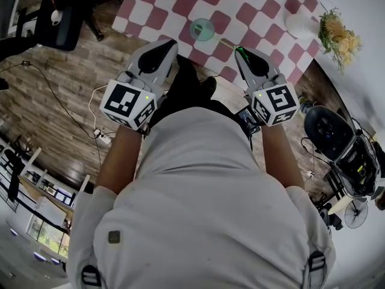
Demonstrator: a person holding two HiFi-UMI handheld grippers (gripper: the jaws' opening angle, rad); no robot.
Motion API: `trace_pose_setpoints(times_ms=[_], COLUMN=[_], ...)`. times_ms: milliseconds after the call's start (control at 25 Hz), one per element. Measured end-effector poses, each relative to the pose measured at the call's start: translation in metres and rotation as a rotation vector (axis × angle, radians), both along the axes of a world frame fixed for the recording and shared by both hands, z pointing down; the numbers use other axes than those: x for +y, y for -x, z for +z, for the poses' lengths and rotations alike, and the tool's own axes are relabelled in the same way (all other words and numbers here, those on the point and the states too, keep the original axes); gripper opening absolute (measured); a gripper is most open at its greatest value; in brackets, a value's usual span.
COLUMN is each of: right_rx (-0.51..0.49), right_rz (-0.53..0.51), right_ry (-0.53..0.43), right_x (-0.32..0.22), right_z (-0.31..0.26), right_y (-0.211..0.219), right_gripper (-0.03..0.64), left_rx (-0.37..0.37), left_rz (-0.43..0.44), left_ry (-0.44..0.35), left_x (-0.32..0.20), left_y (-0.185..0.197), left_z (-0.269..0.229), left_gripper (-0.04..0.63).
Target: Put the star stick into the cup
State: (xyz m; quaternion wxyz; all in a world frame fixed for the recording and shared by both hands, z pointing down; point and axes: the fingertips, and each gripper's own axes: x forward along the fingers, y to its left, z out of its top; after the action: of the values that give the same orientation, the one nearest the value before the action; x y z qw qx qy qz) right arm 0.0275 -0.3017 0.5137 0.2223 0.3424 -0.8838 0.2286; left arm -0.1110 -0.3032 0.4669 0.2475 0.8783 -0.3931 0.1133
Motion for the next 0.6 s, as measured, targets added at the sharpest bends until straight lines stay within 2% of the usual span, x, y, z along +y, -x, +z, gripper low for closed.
trace_pose_setpoints(times_ms=[400,600], right_rx=[0.049,0.058], right_rz=[-0.041,-0.024], right_ry=[0.047,0.029], right_x=[0.002,0.0], right_z=[0.02,0.017], right_y=[0.014,0.013], right_gripper=[0.031,0.056], left_rx=[0.004,0.015], left_rz=[-0.009,-0.013], left_ry=[0.016,0.022], left_x=[-0.002,0.0], left_y=[0.009,0.012], left_z=[0.007,0.007], left_gripper=[0.005,0.005])
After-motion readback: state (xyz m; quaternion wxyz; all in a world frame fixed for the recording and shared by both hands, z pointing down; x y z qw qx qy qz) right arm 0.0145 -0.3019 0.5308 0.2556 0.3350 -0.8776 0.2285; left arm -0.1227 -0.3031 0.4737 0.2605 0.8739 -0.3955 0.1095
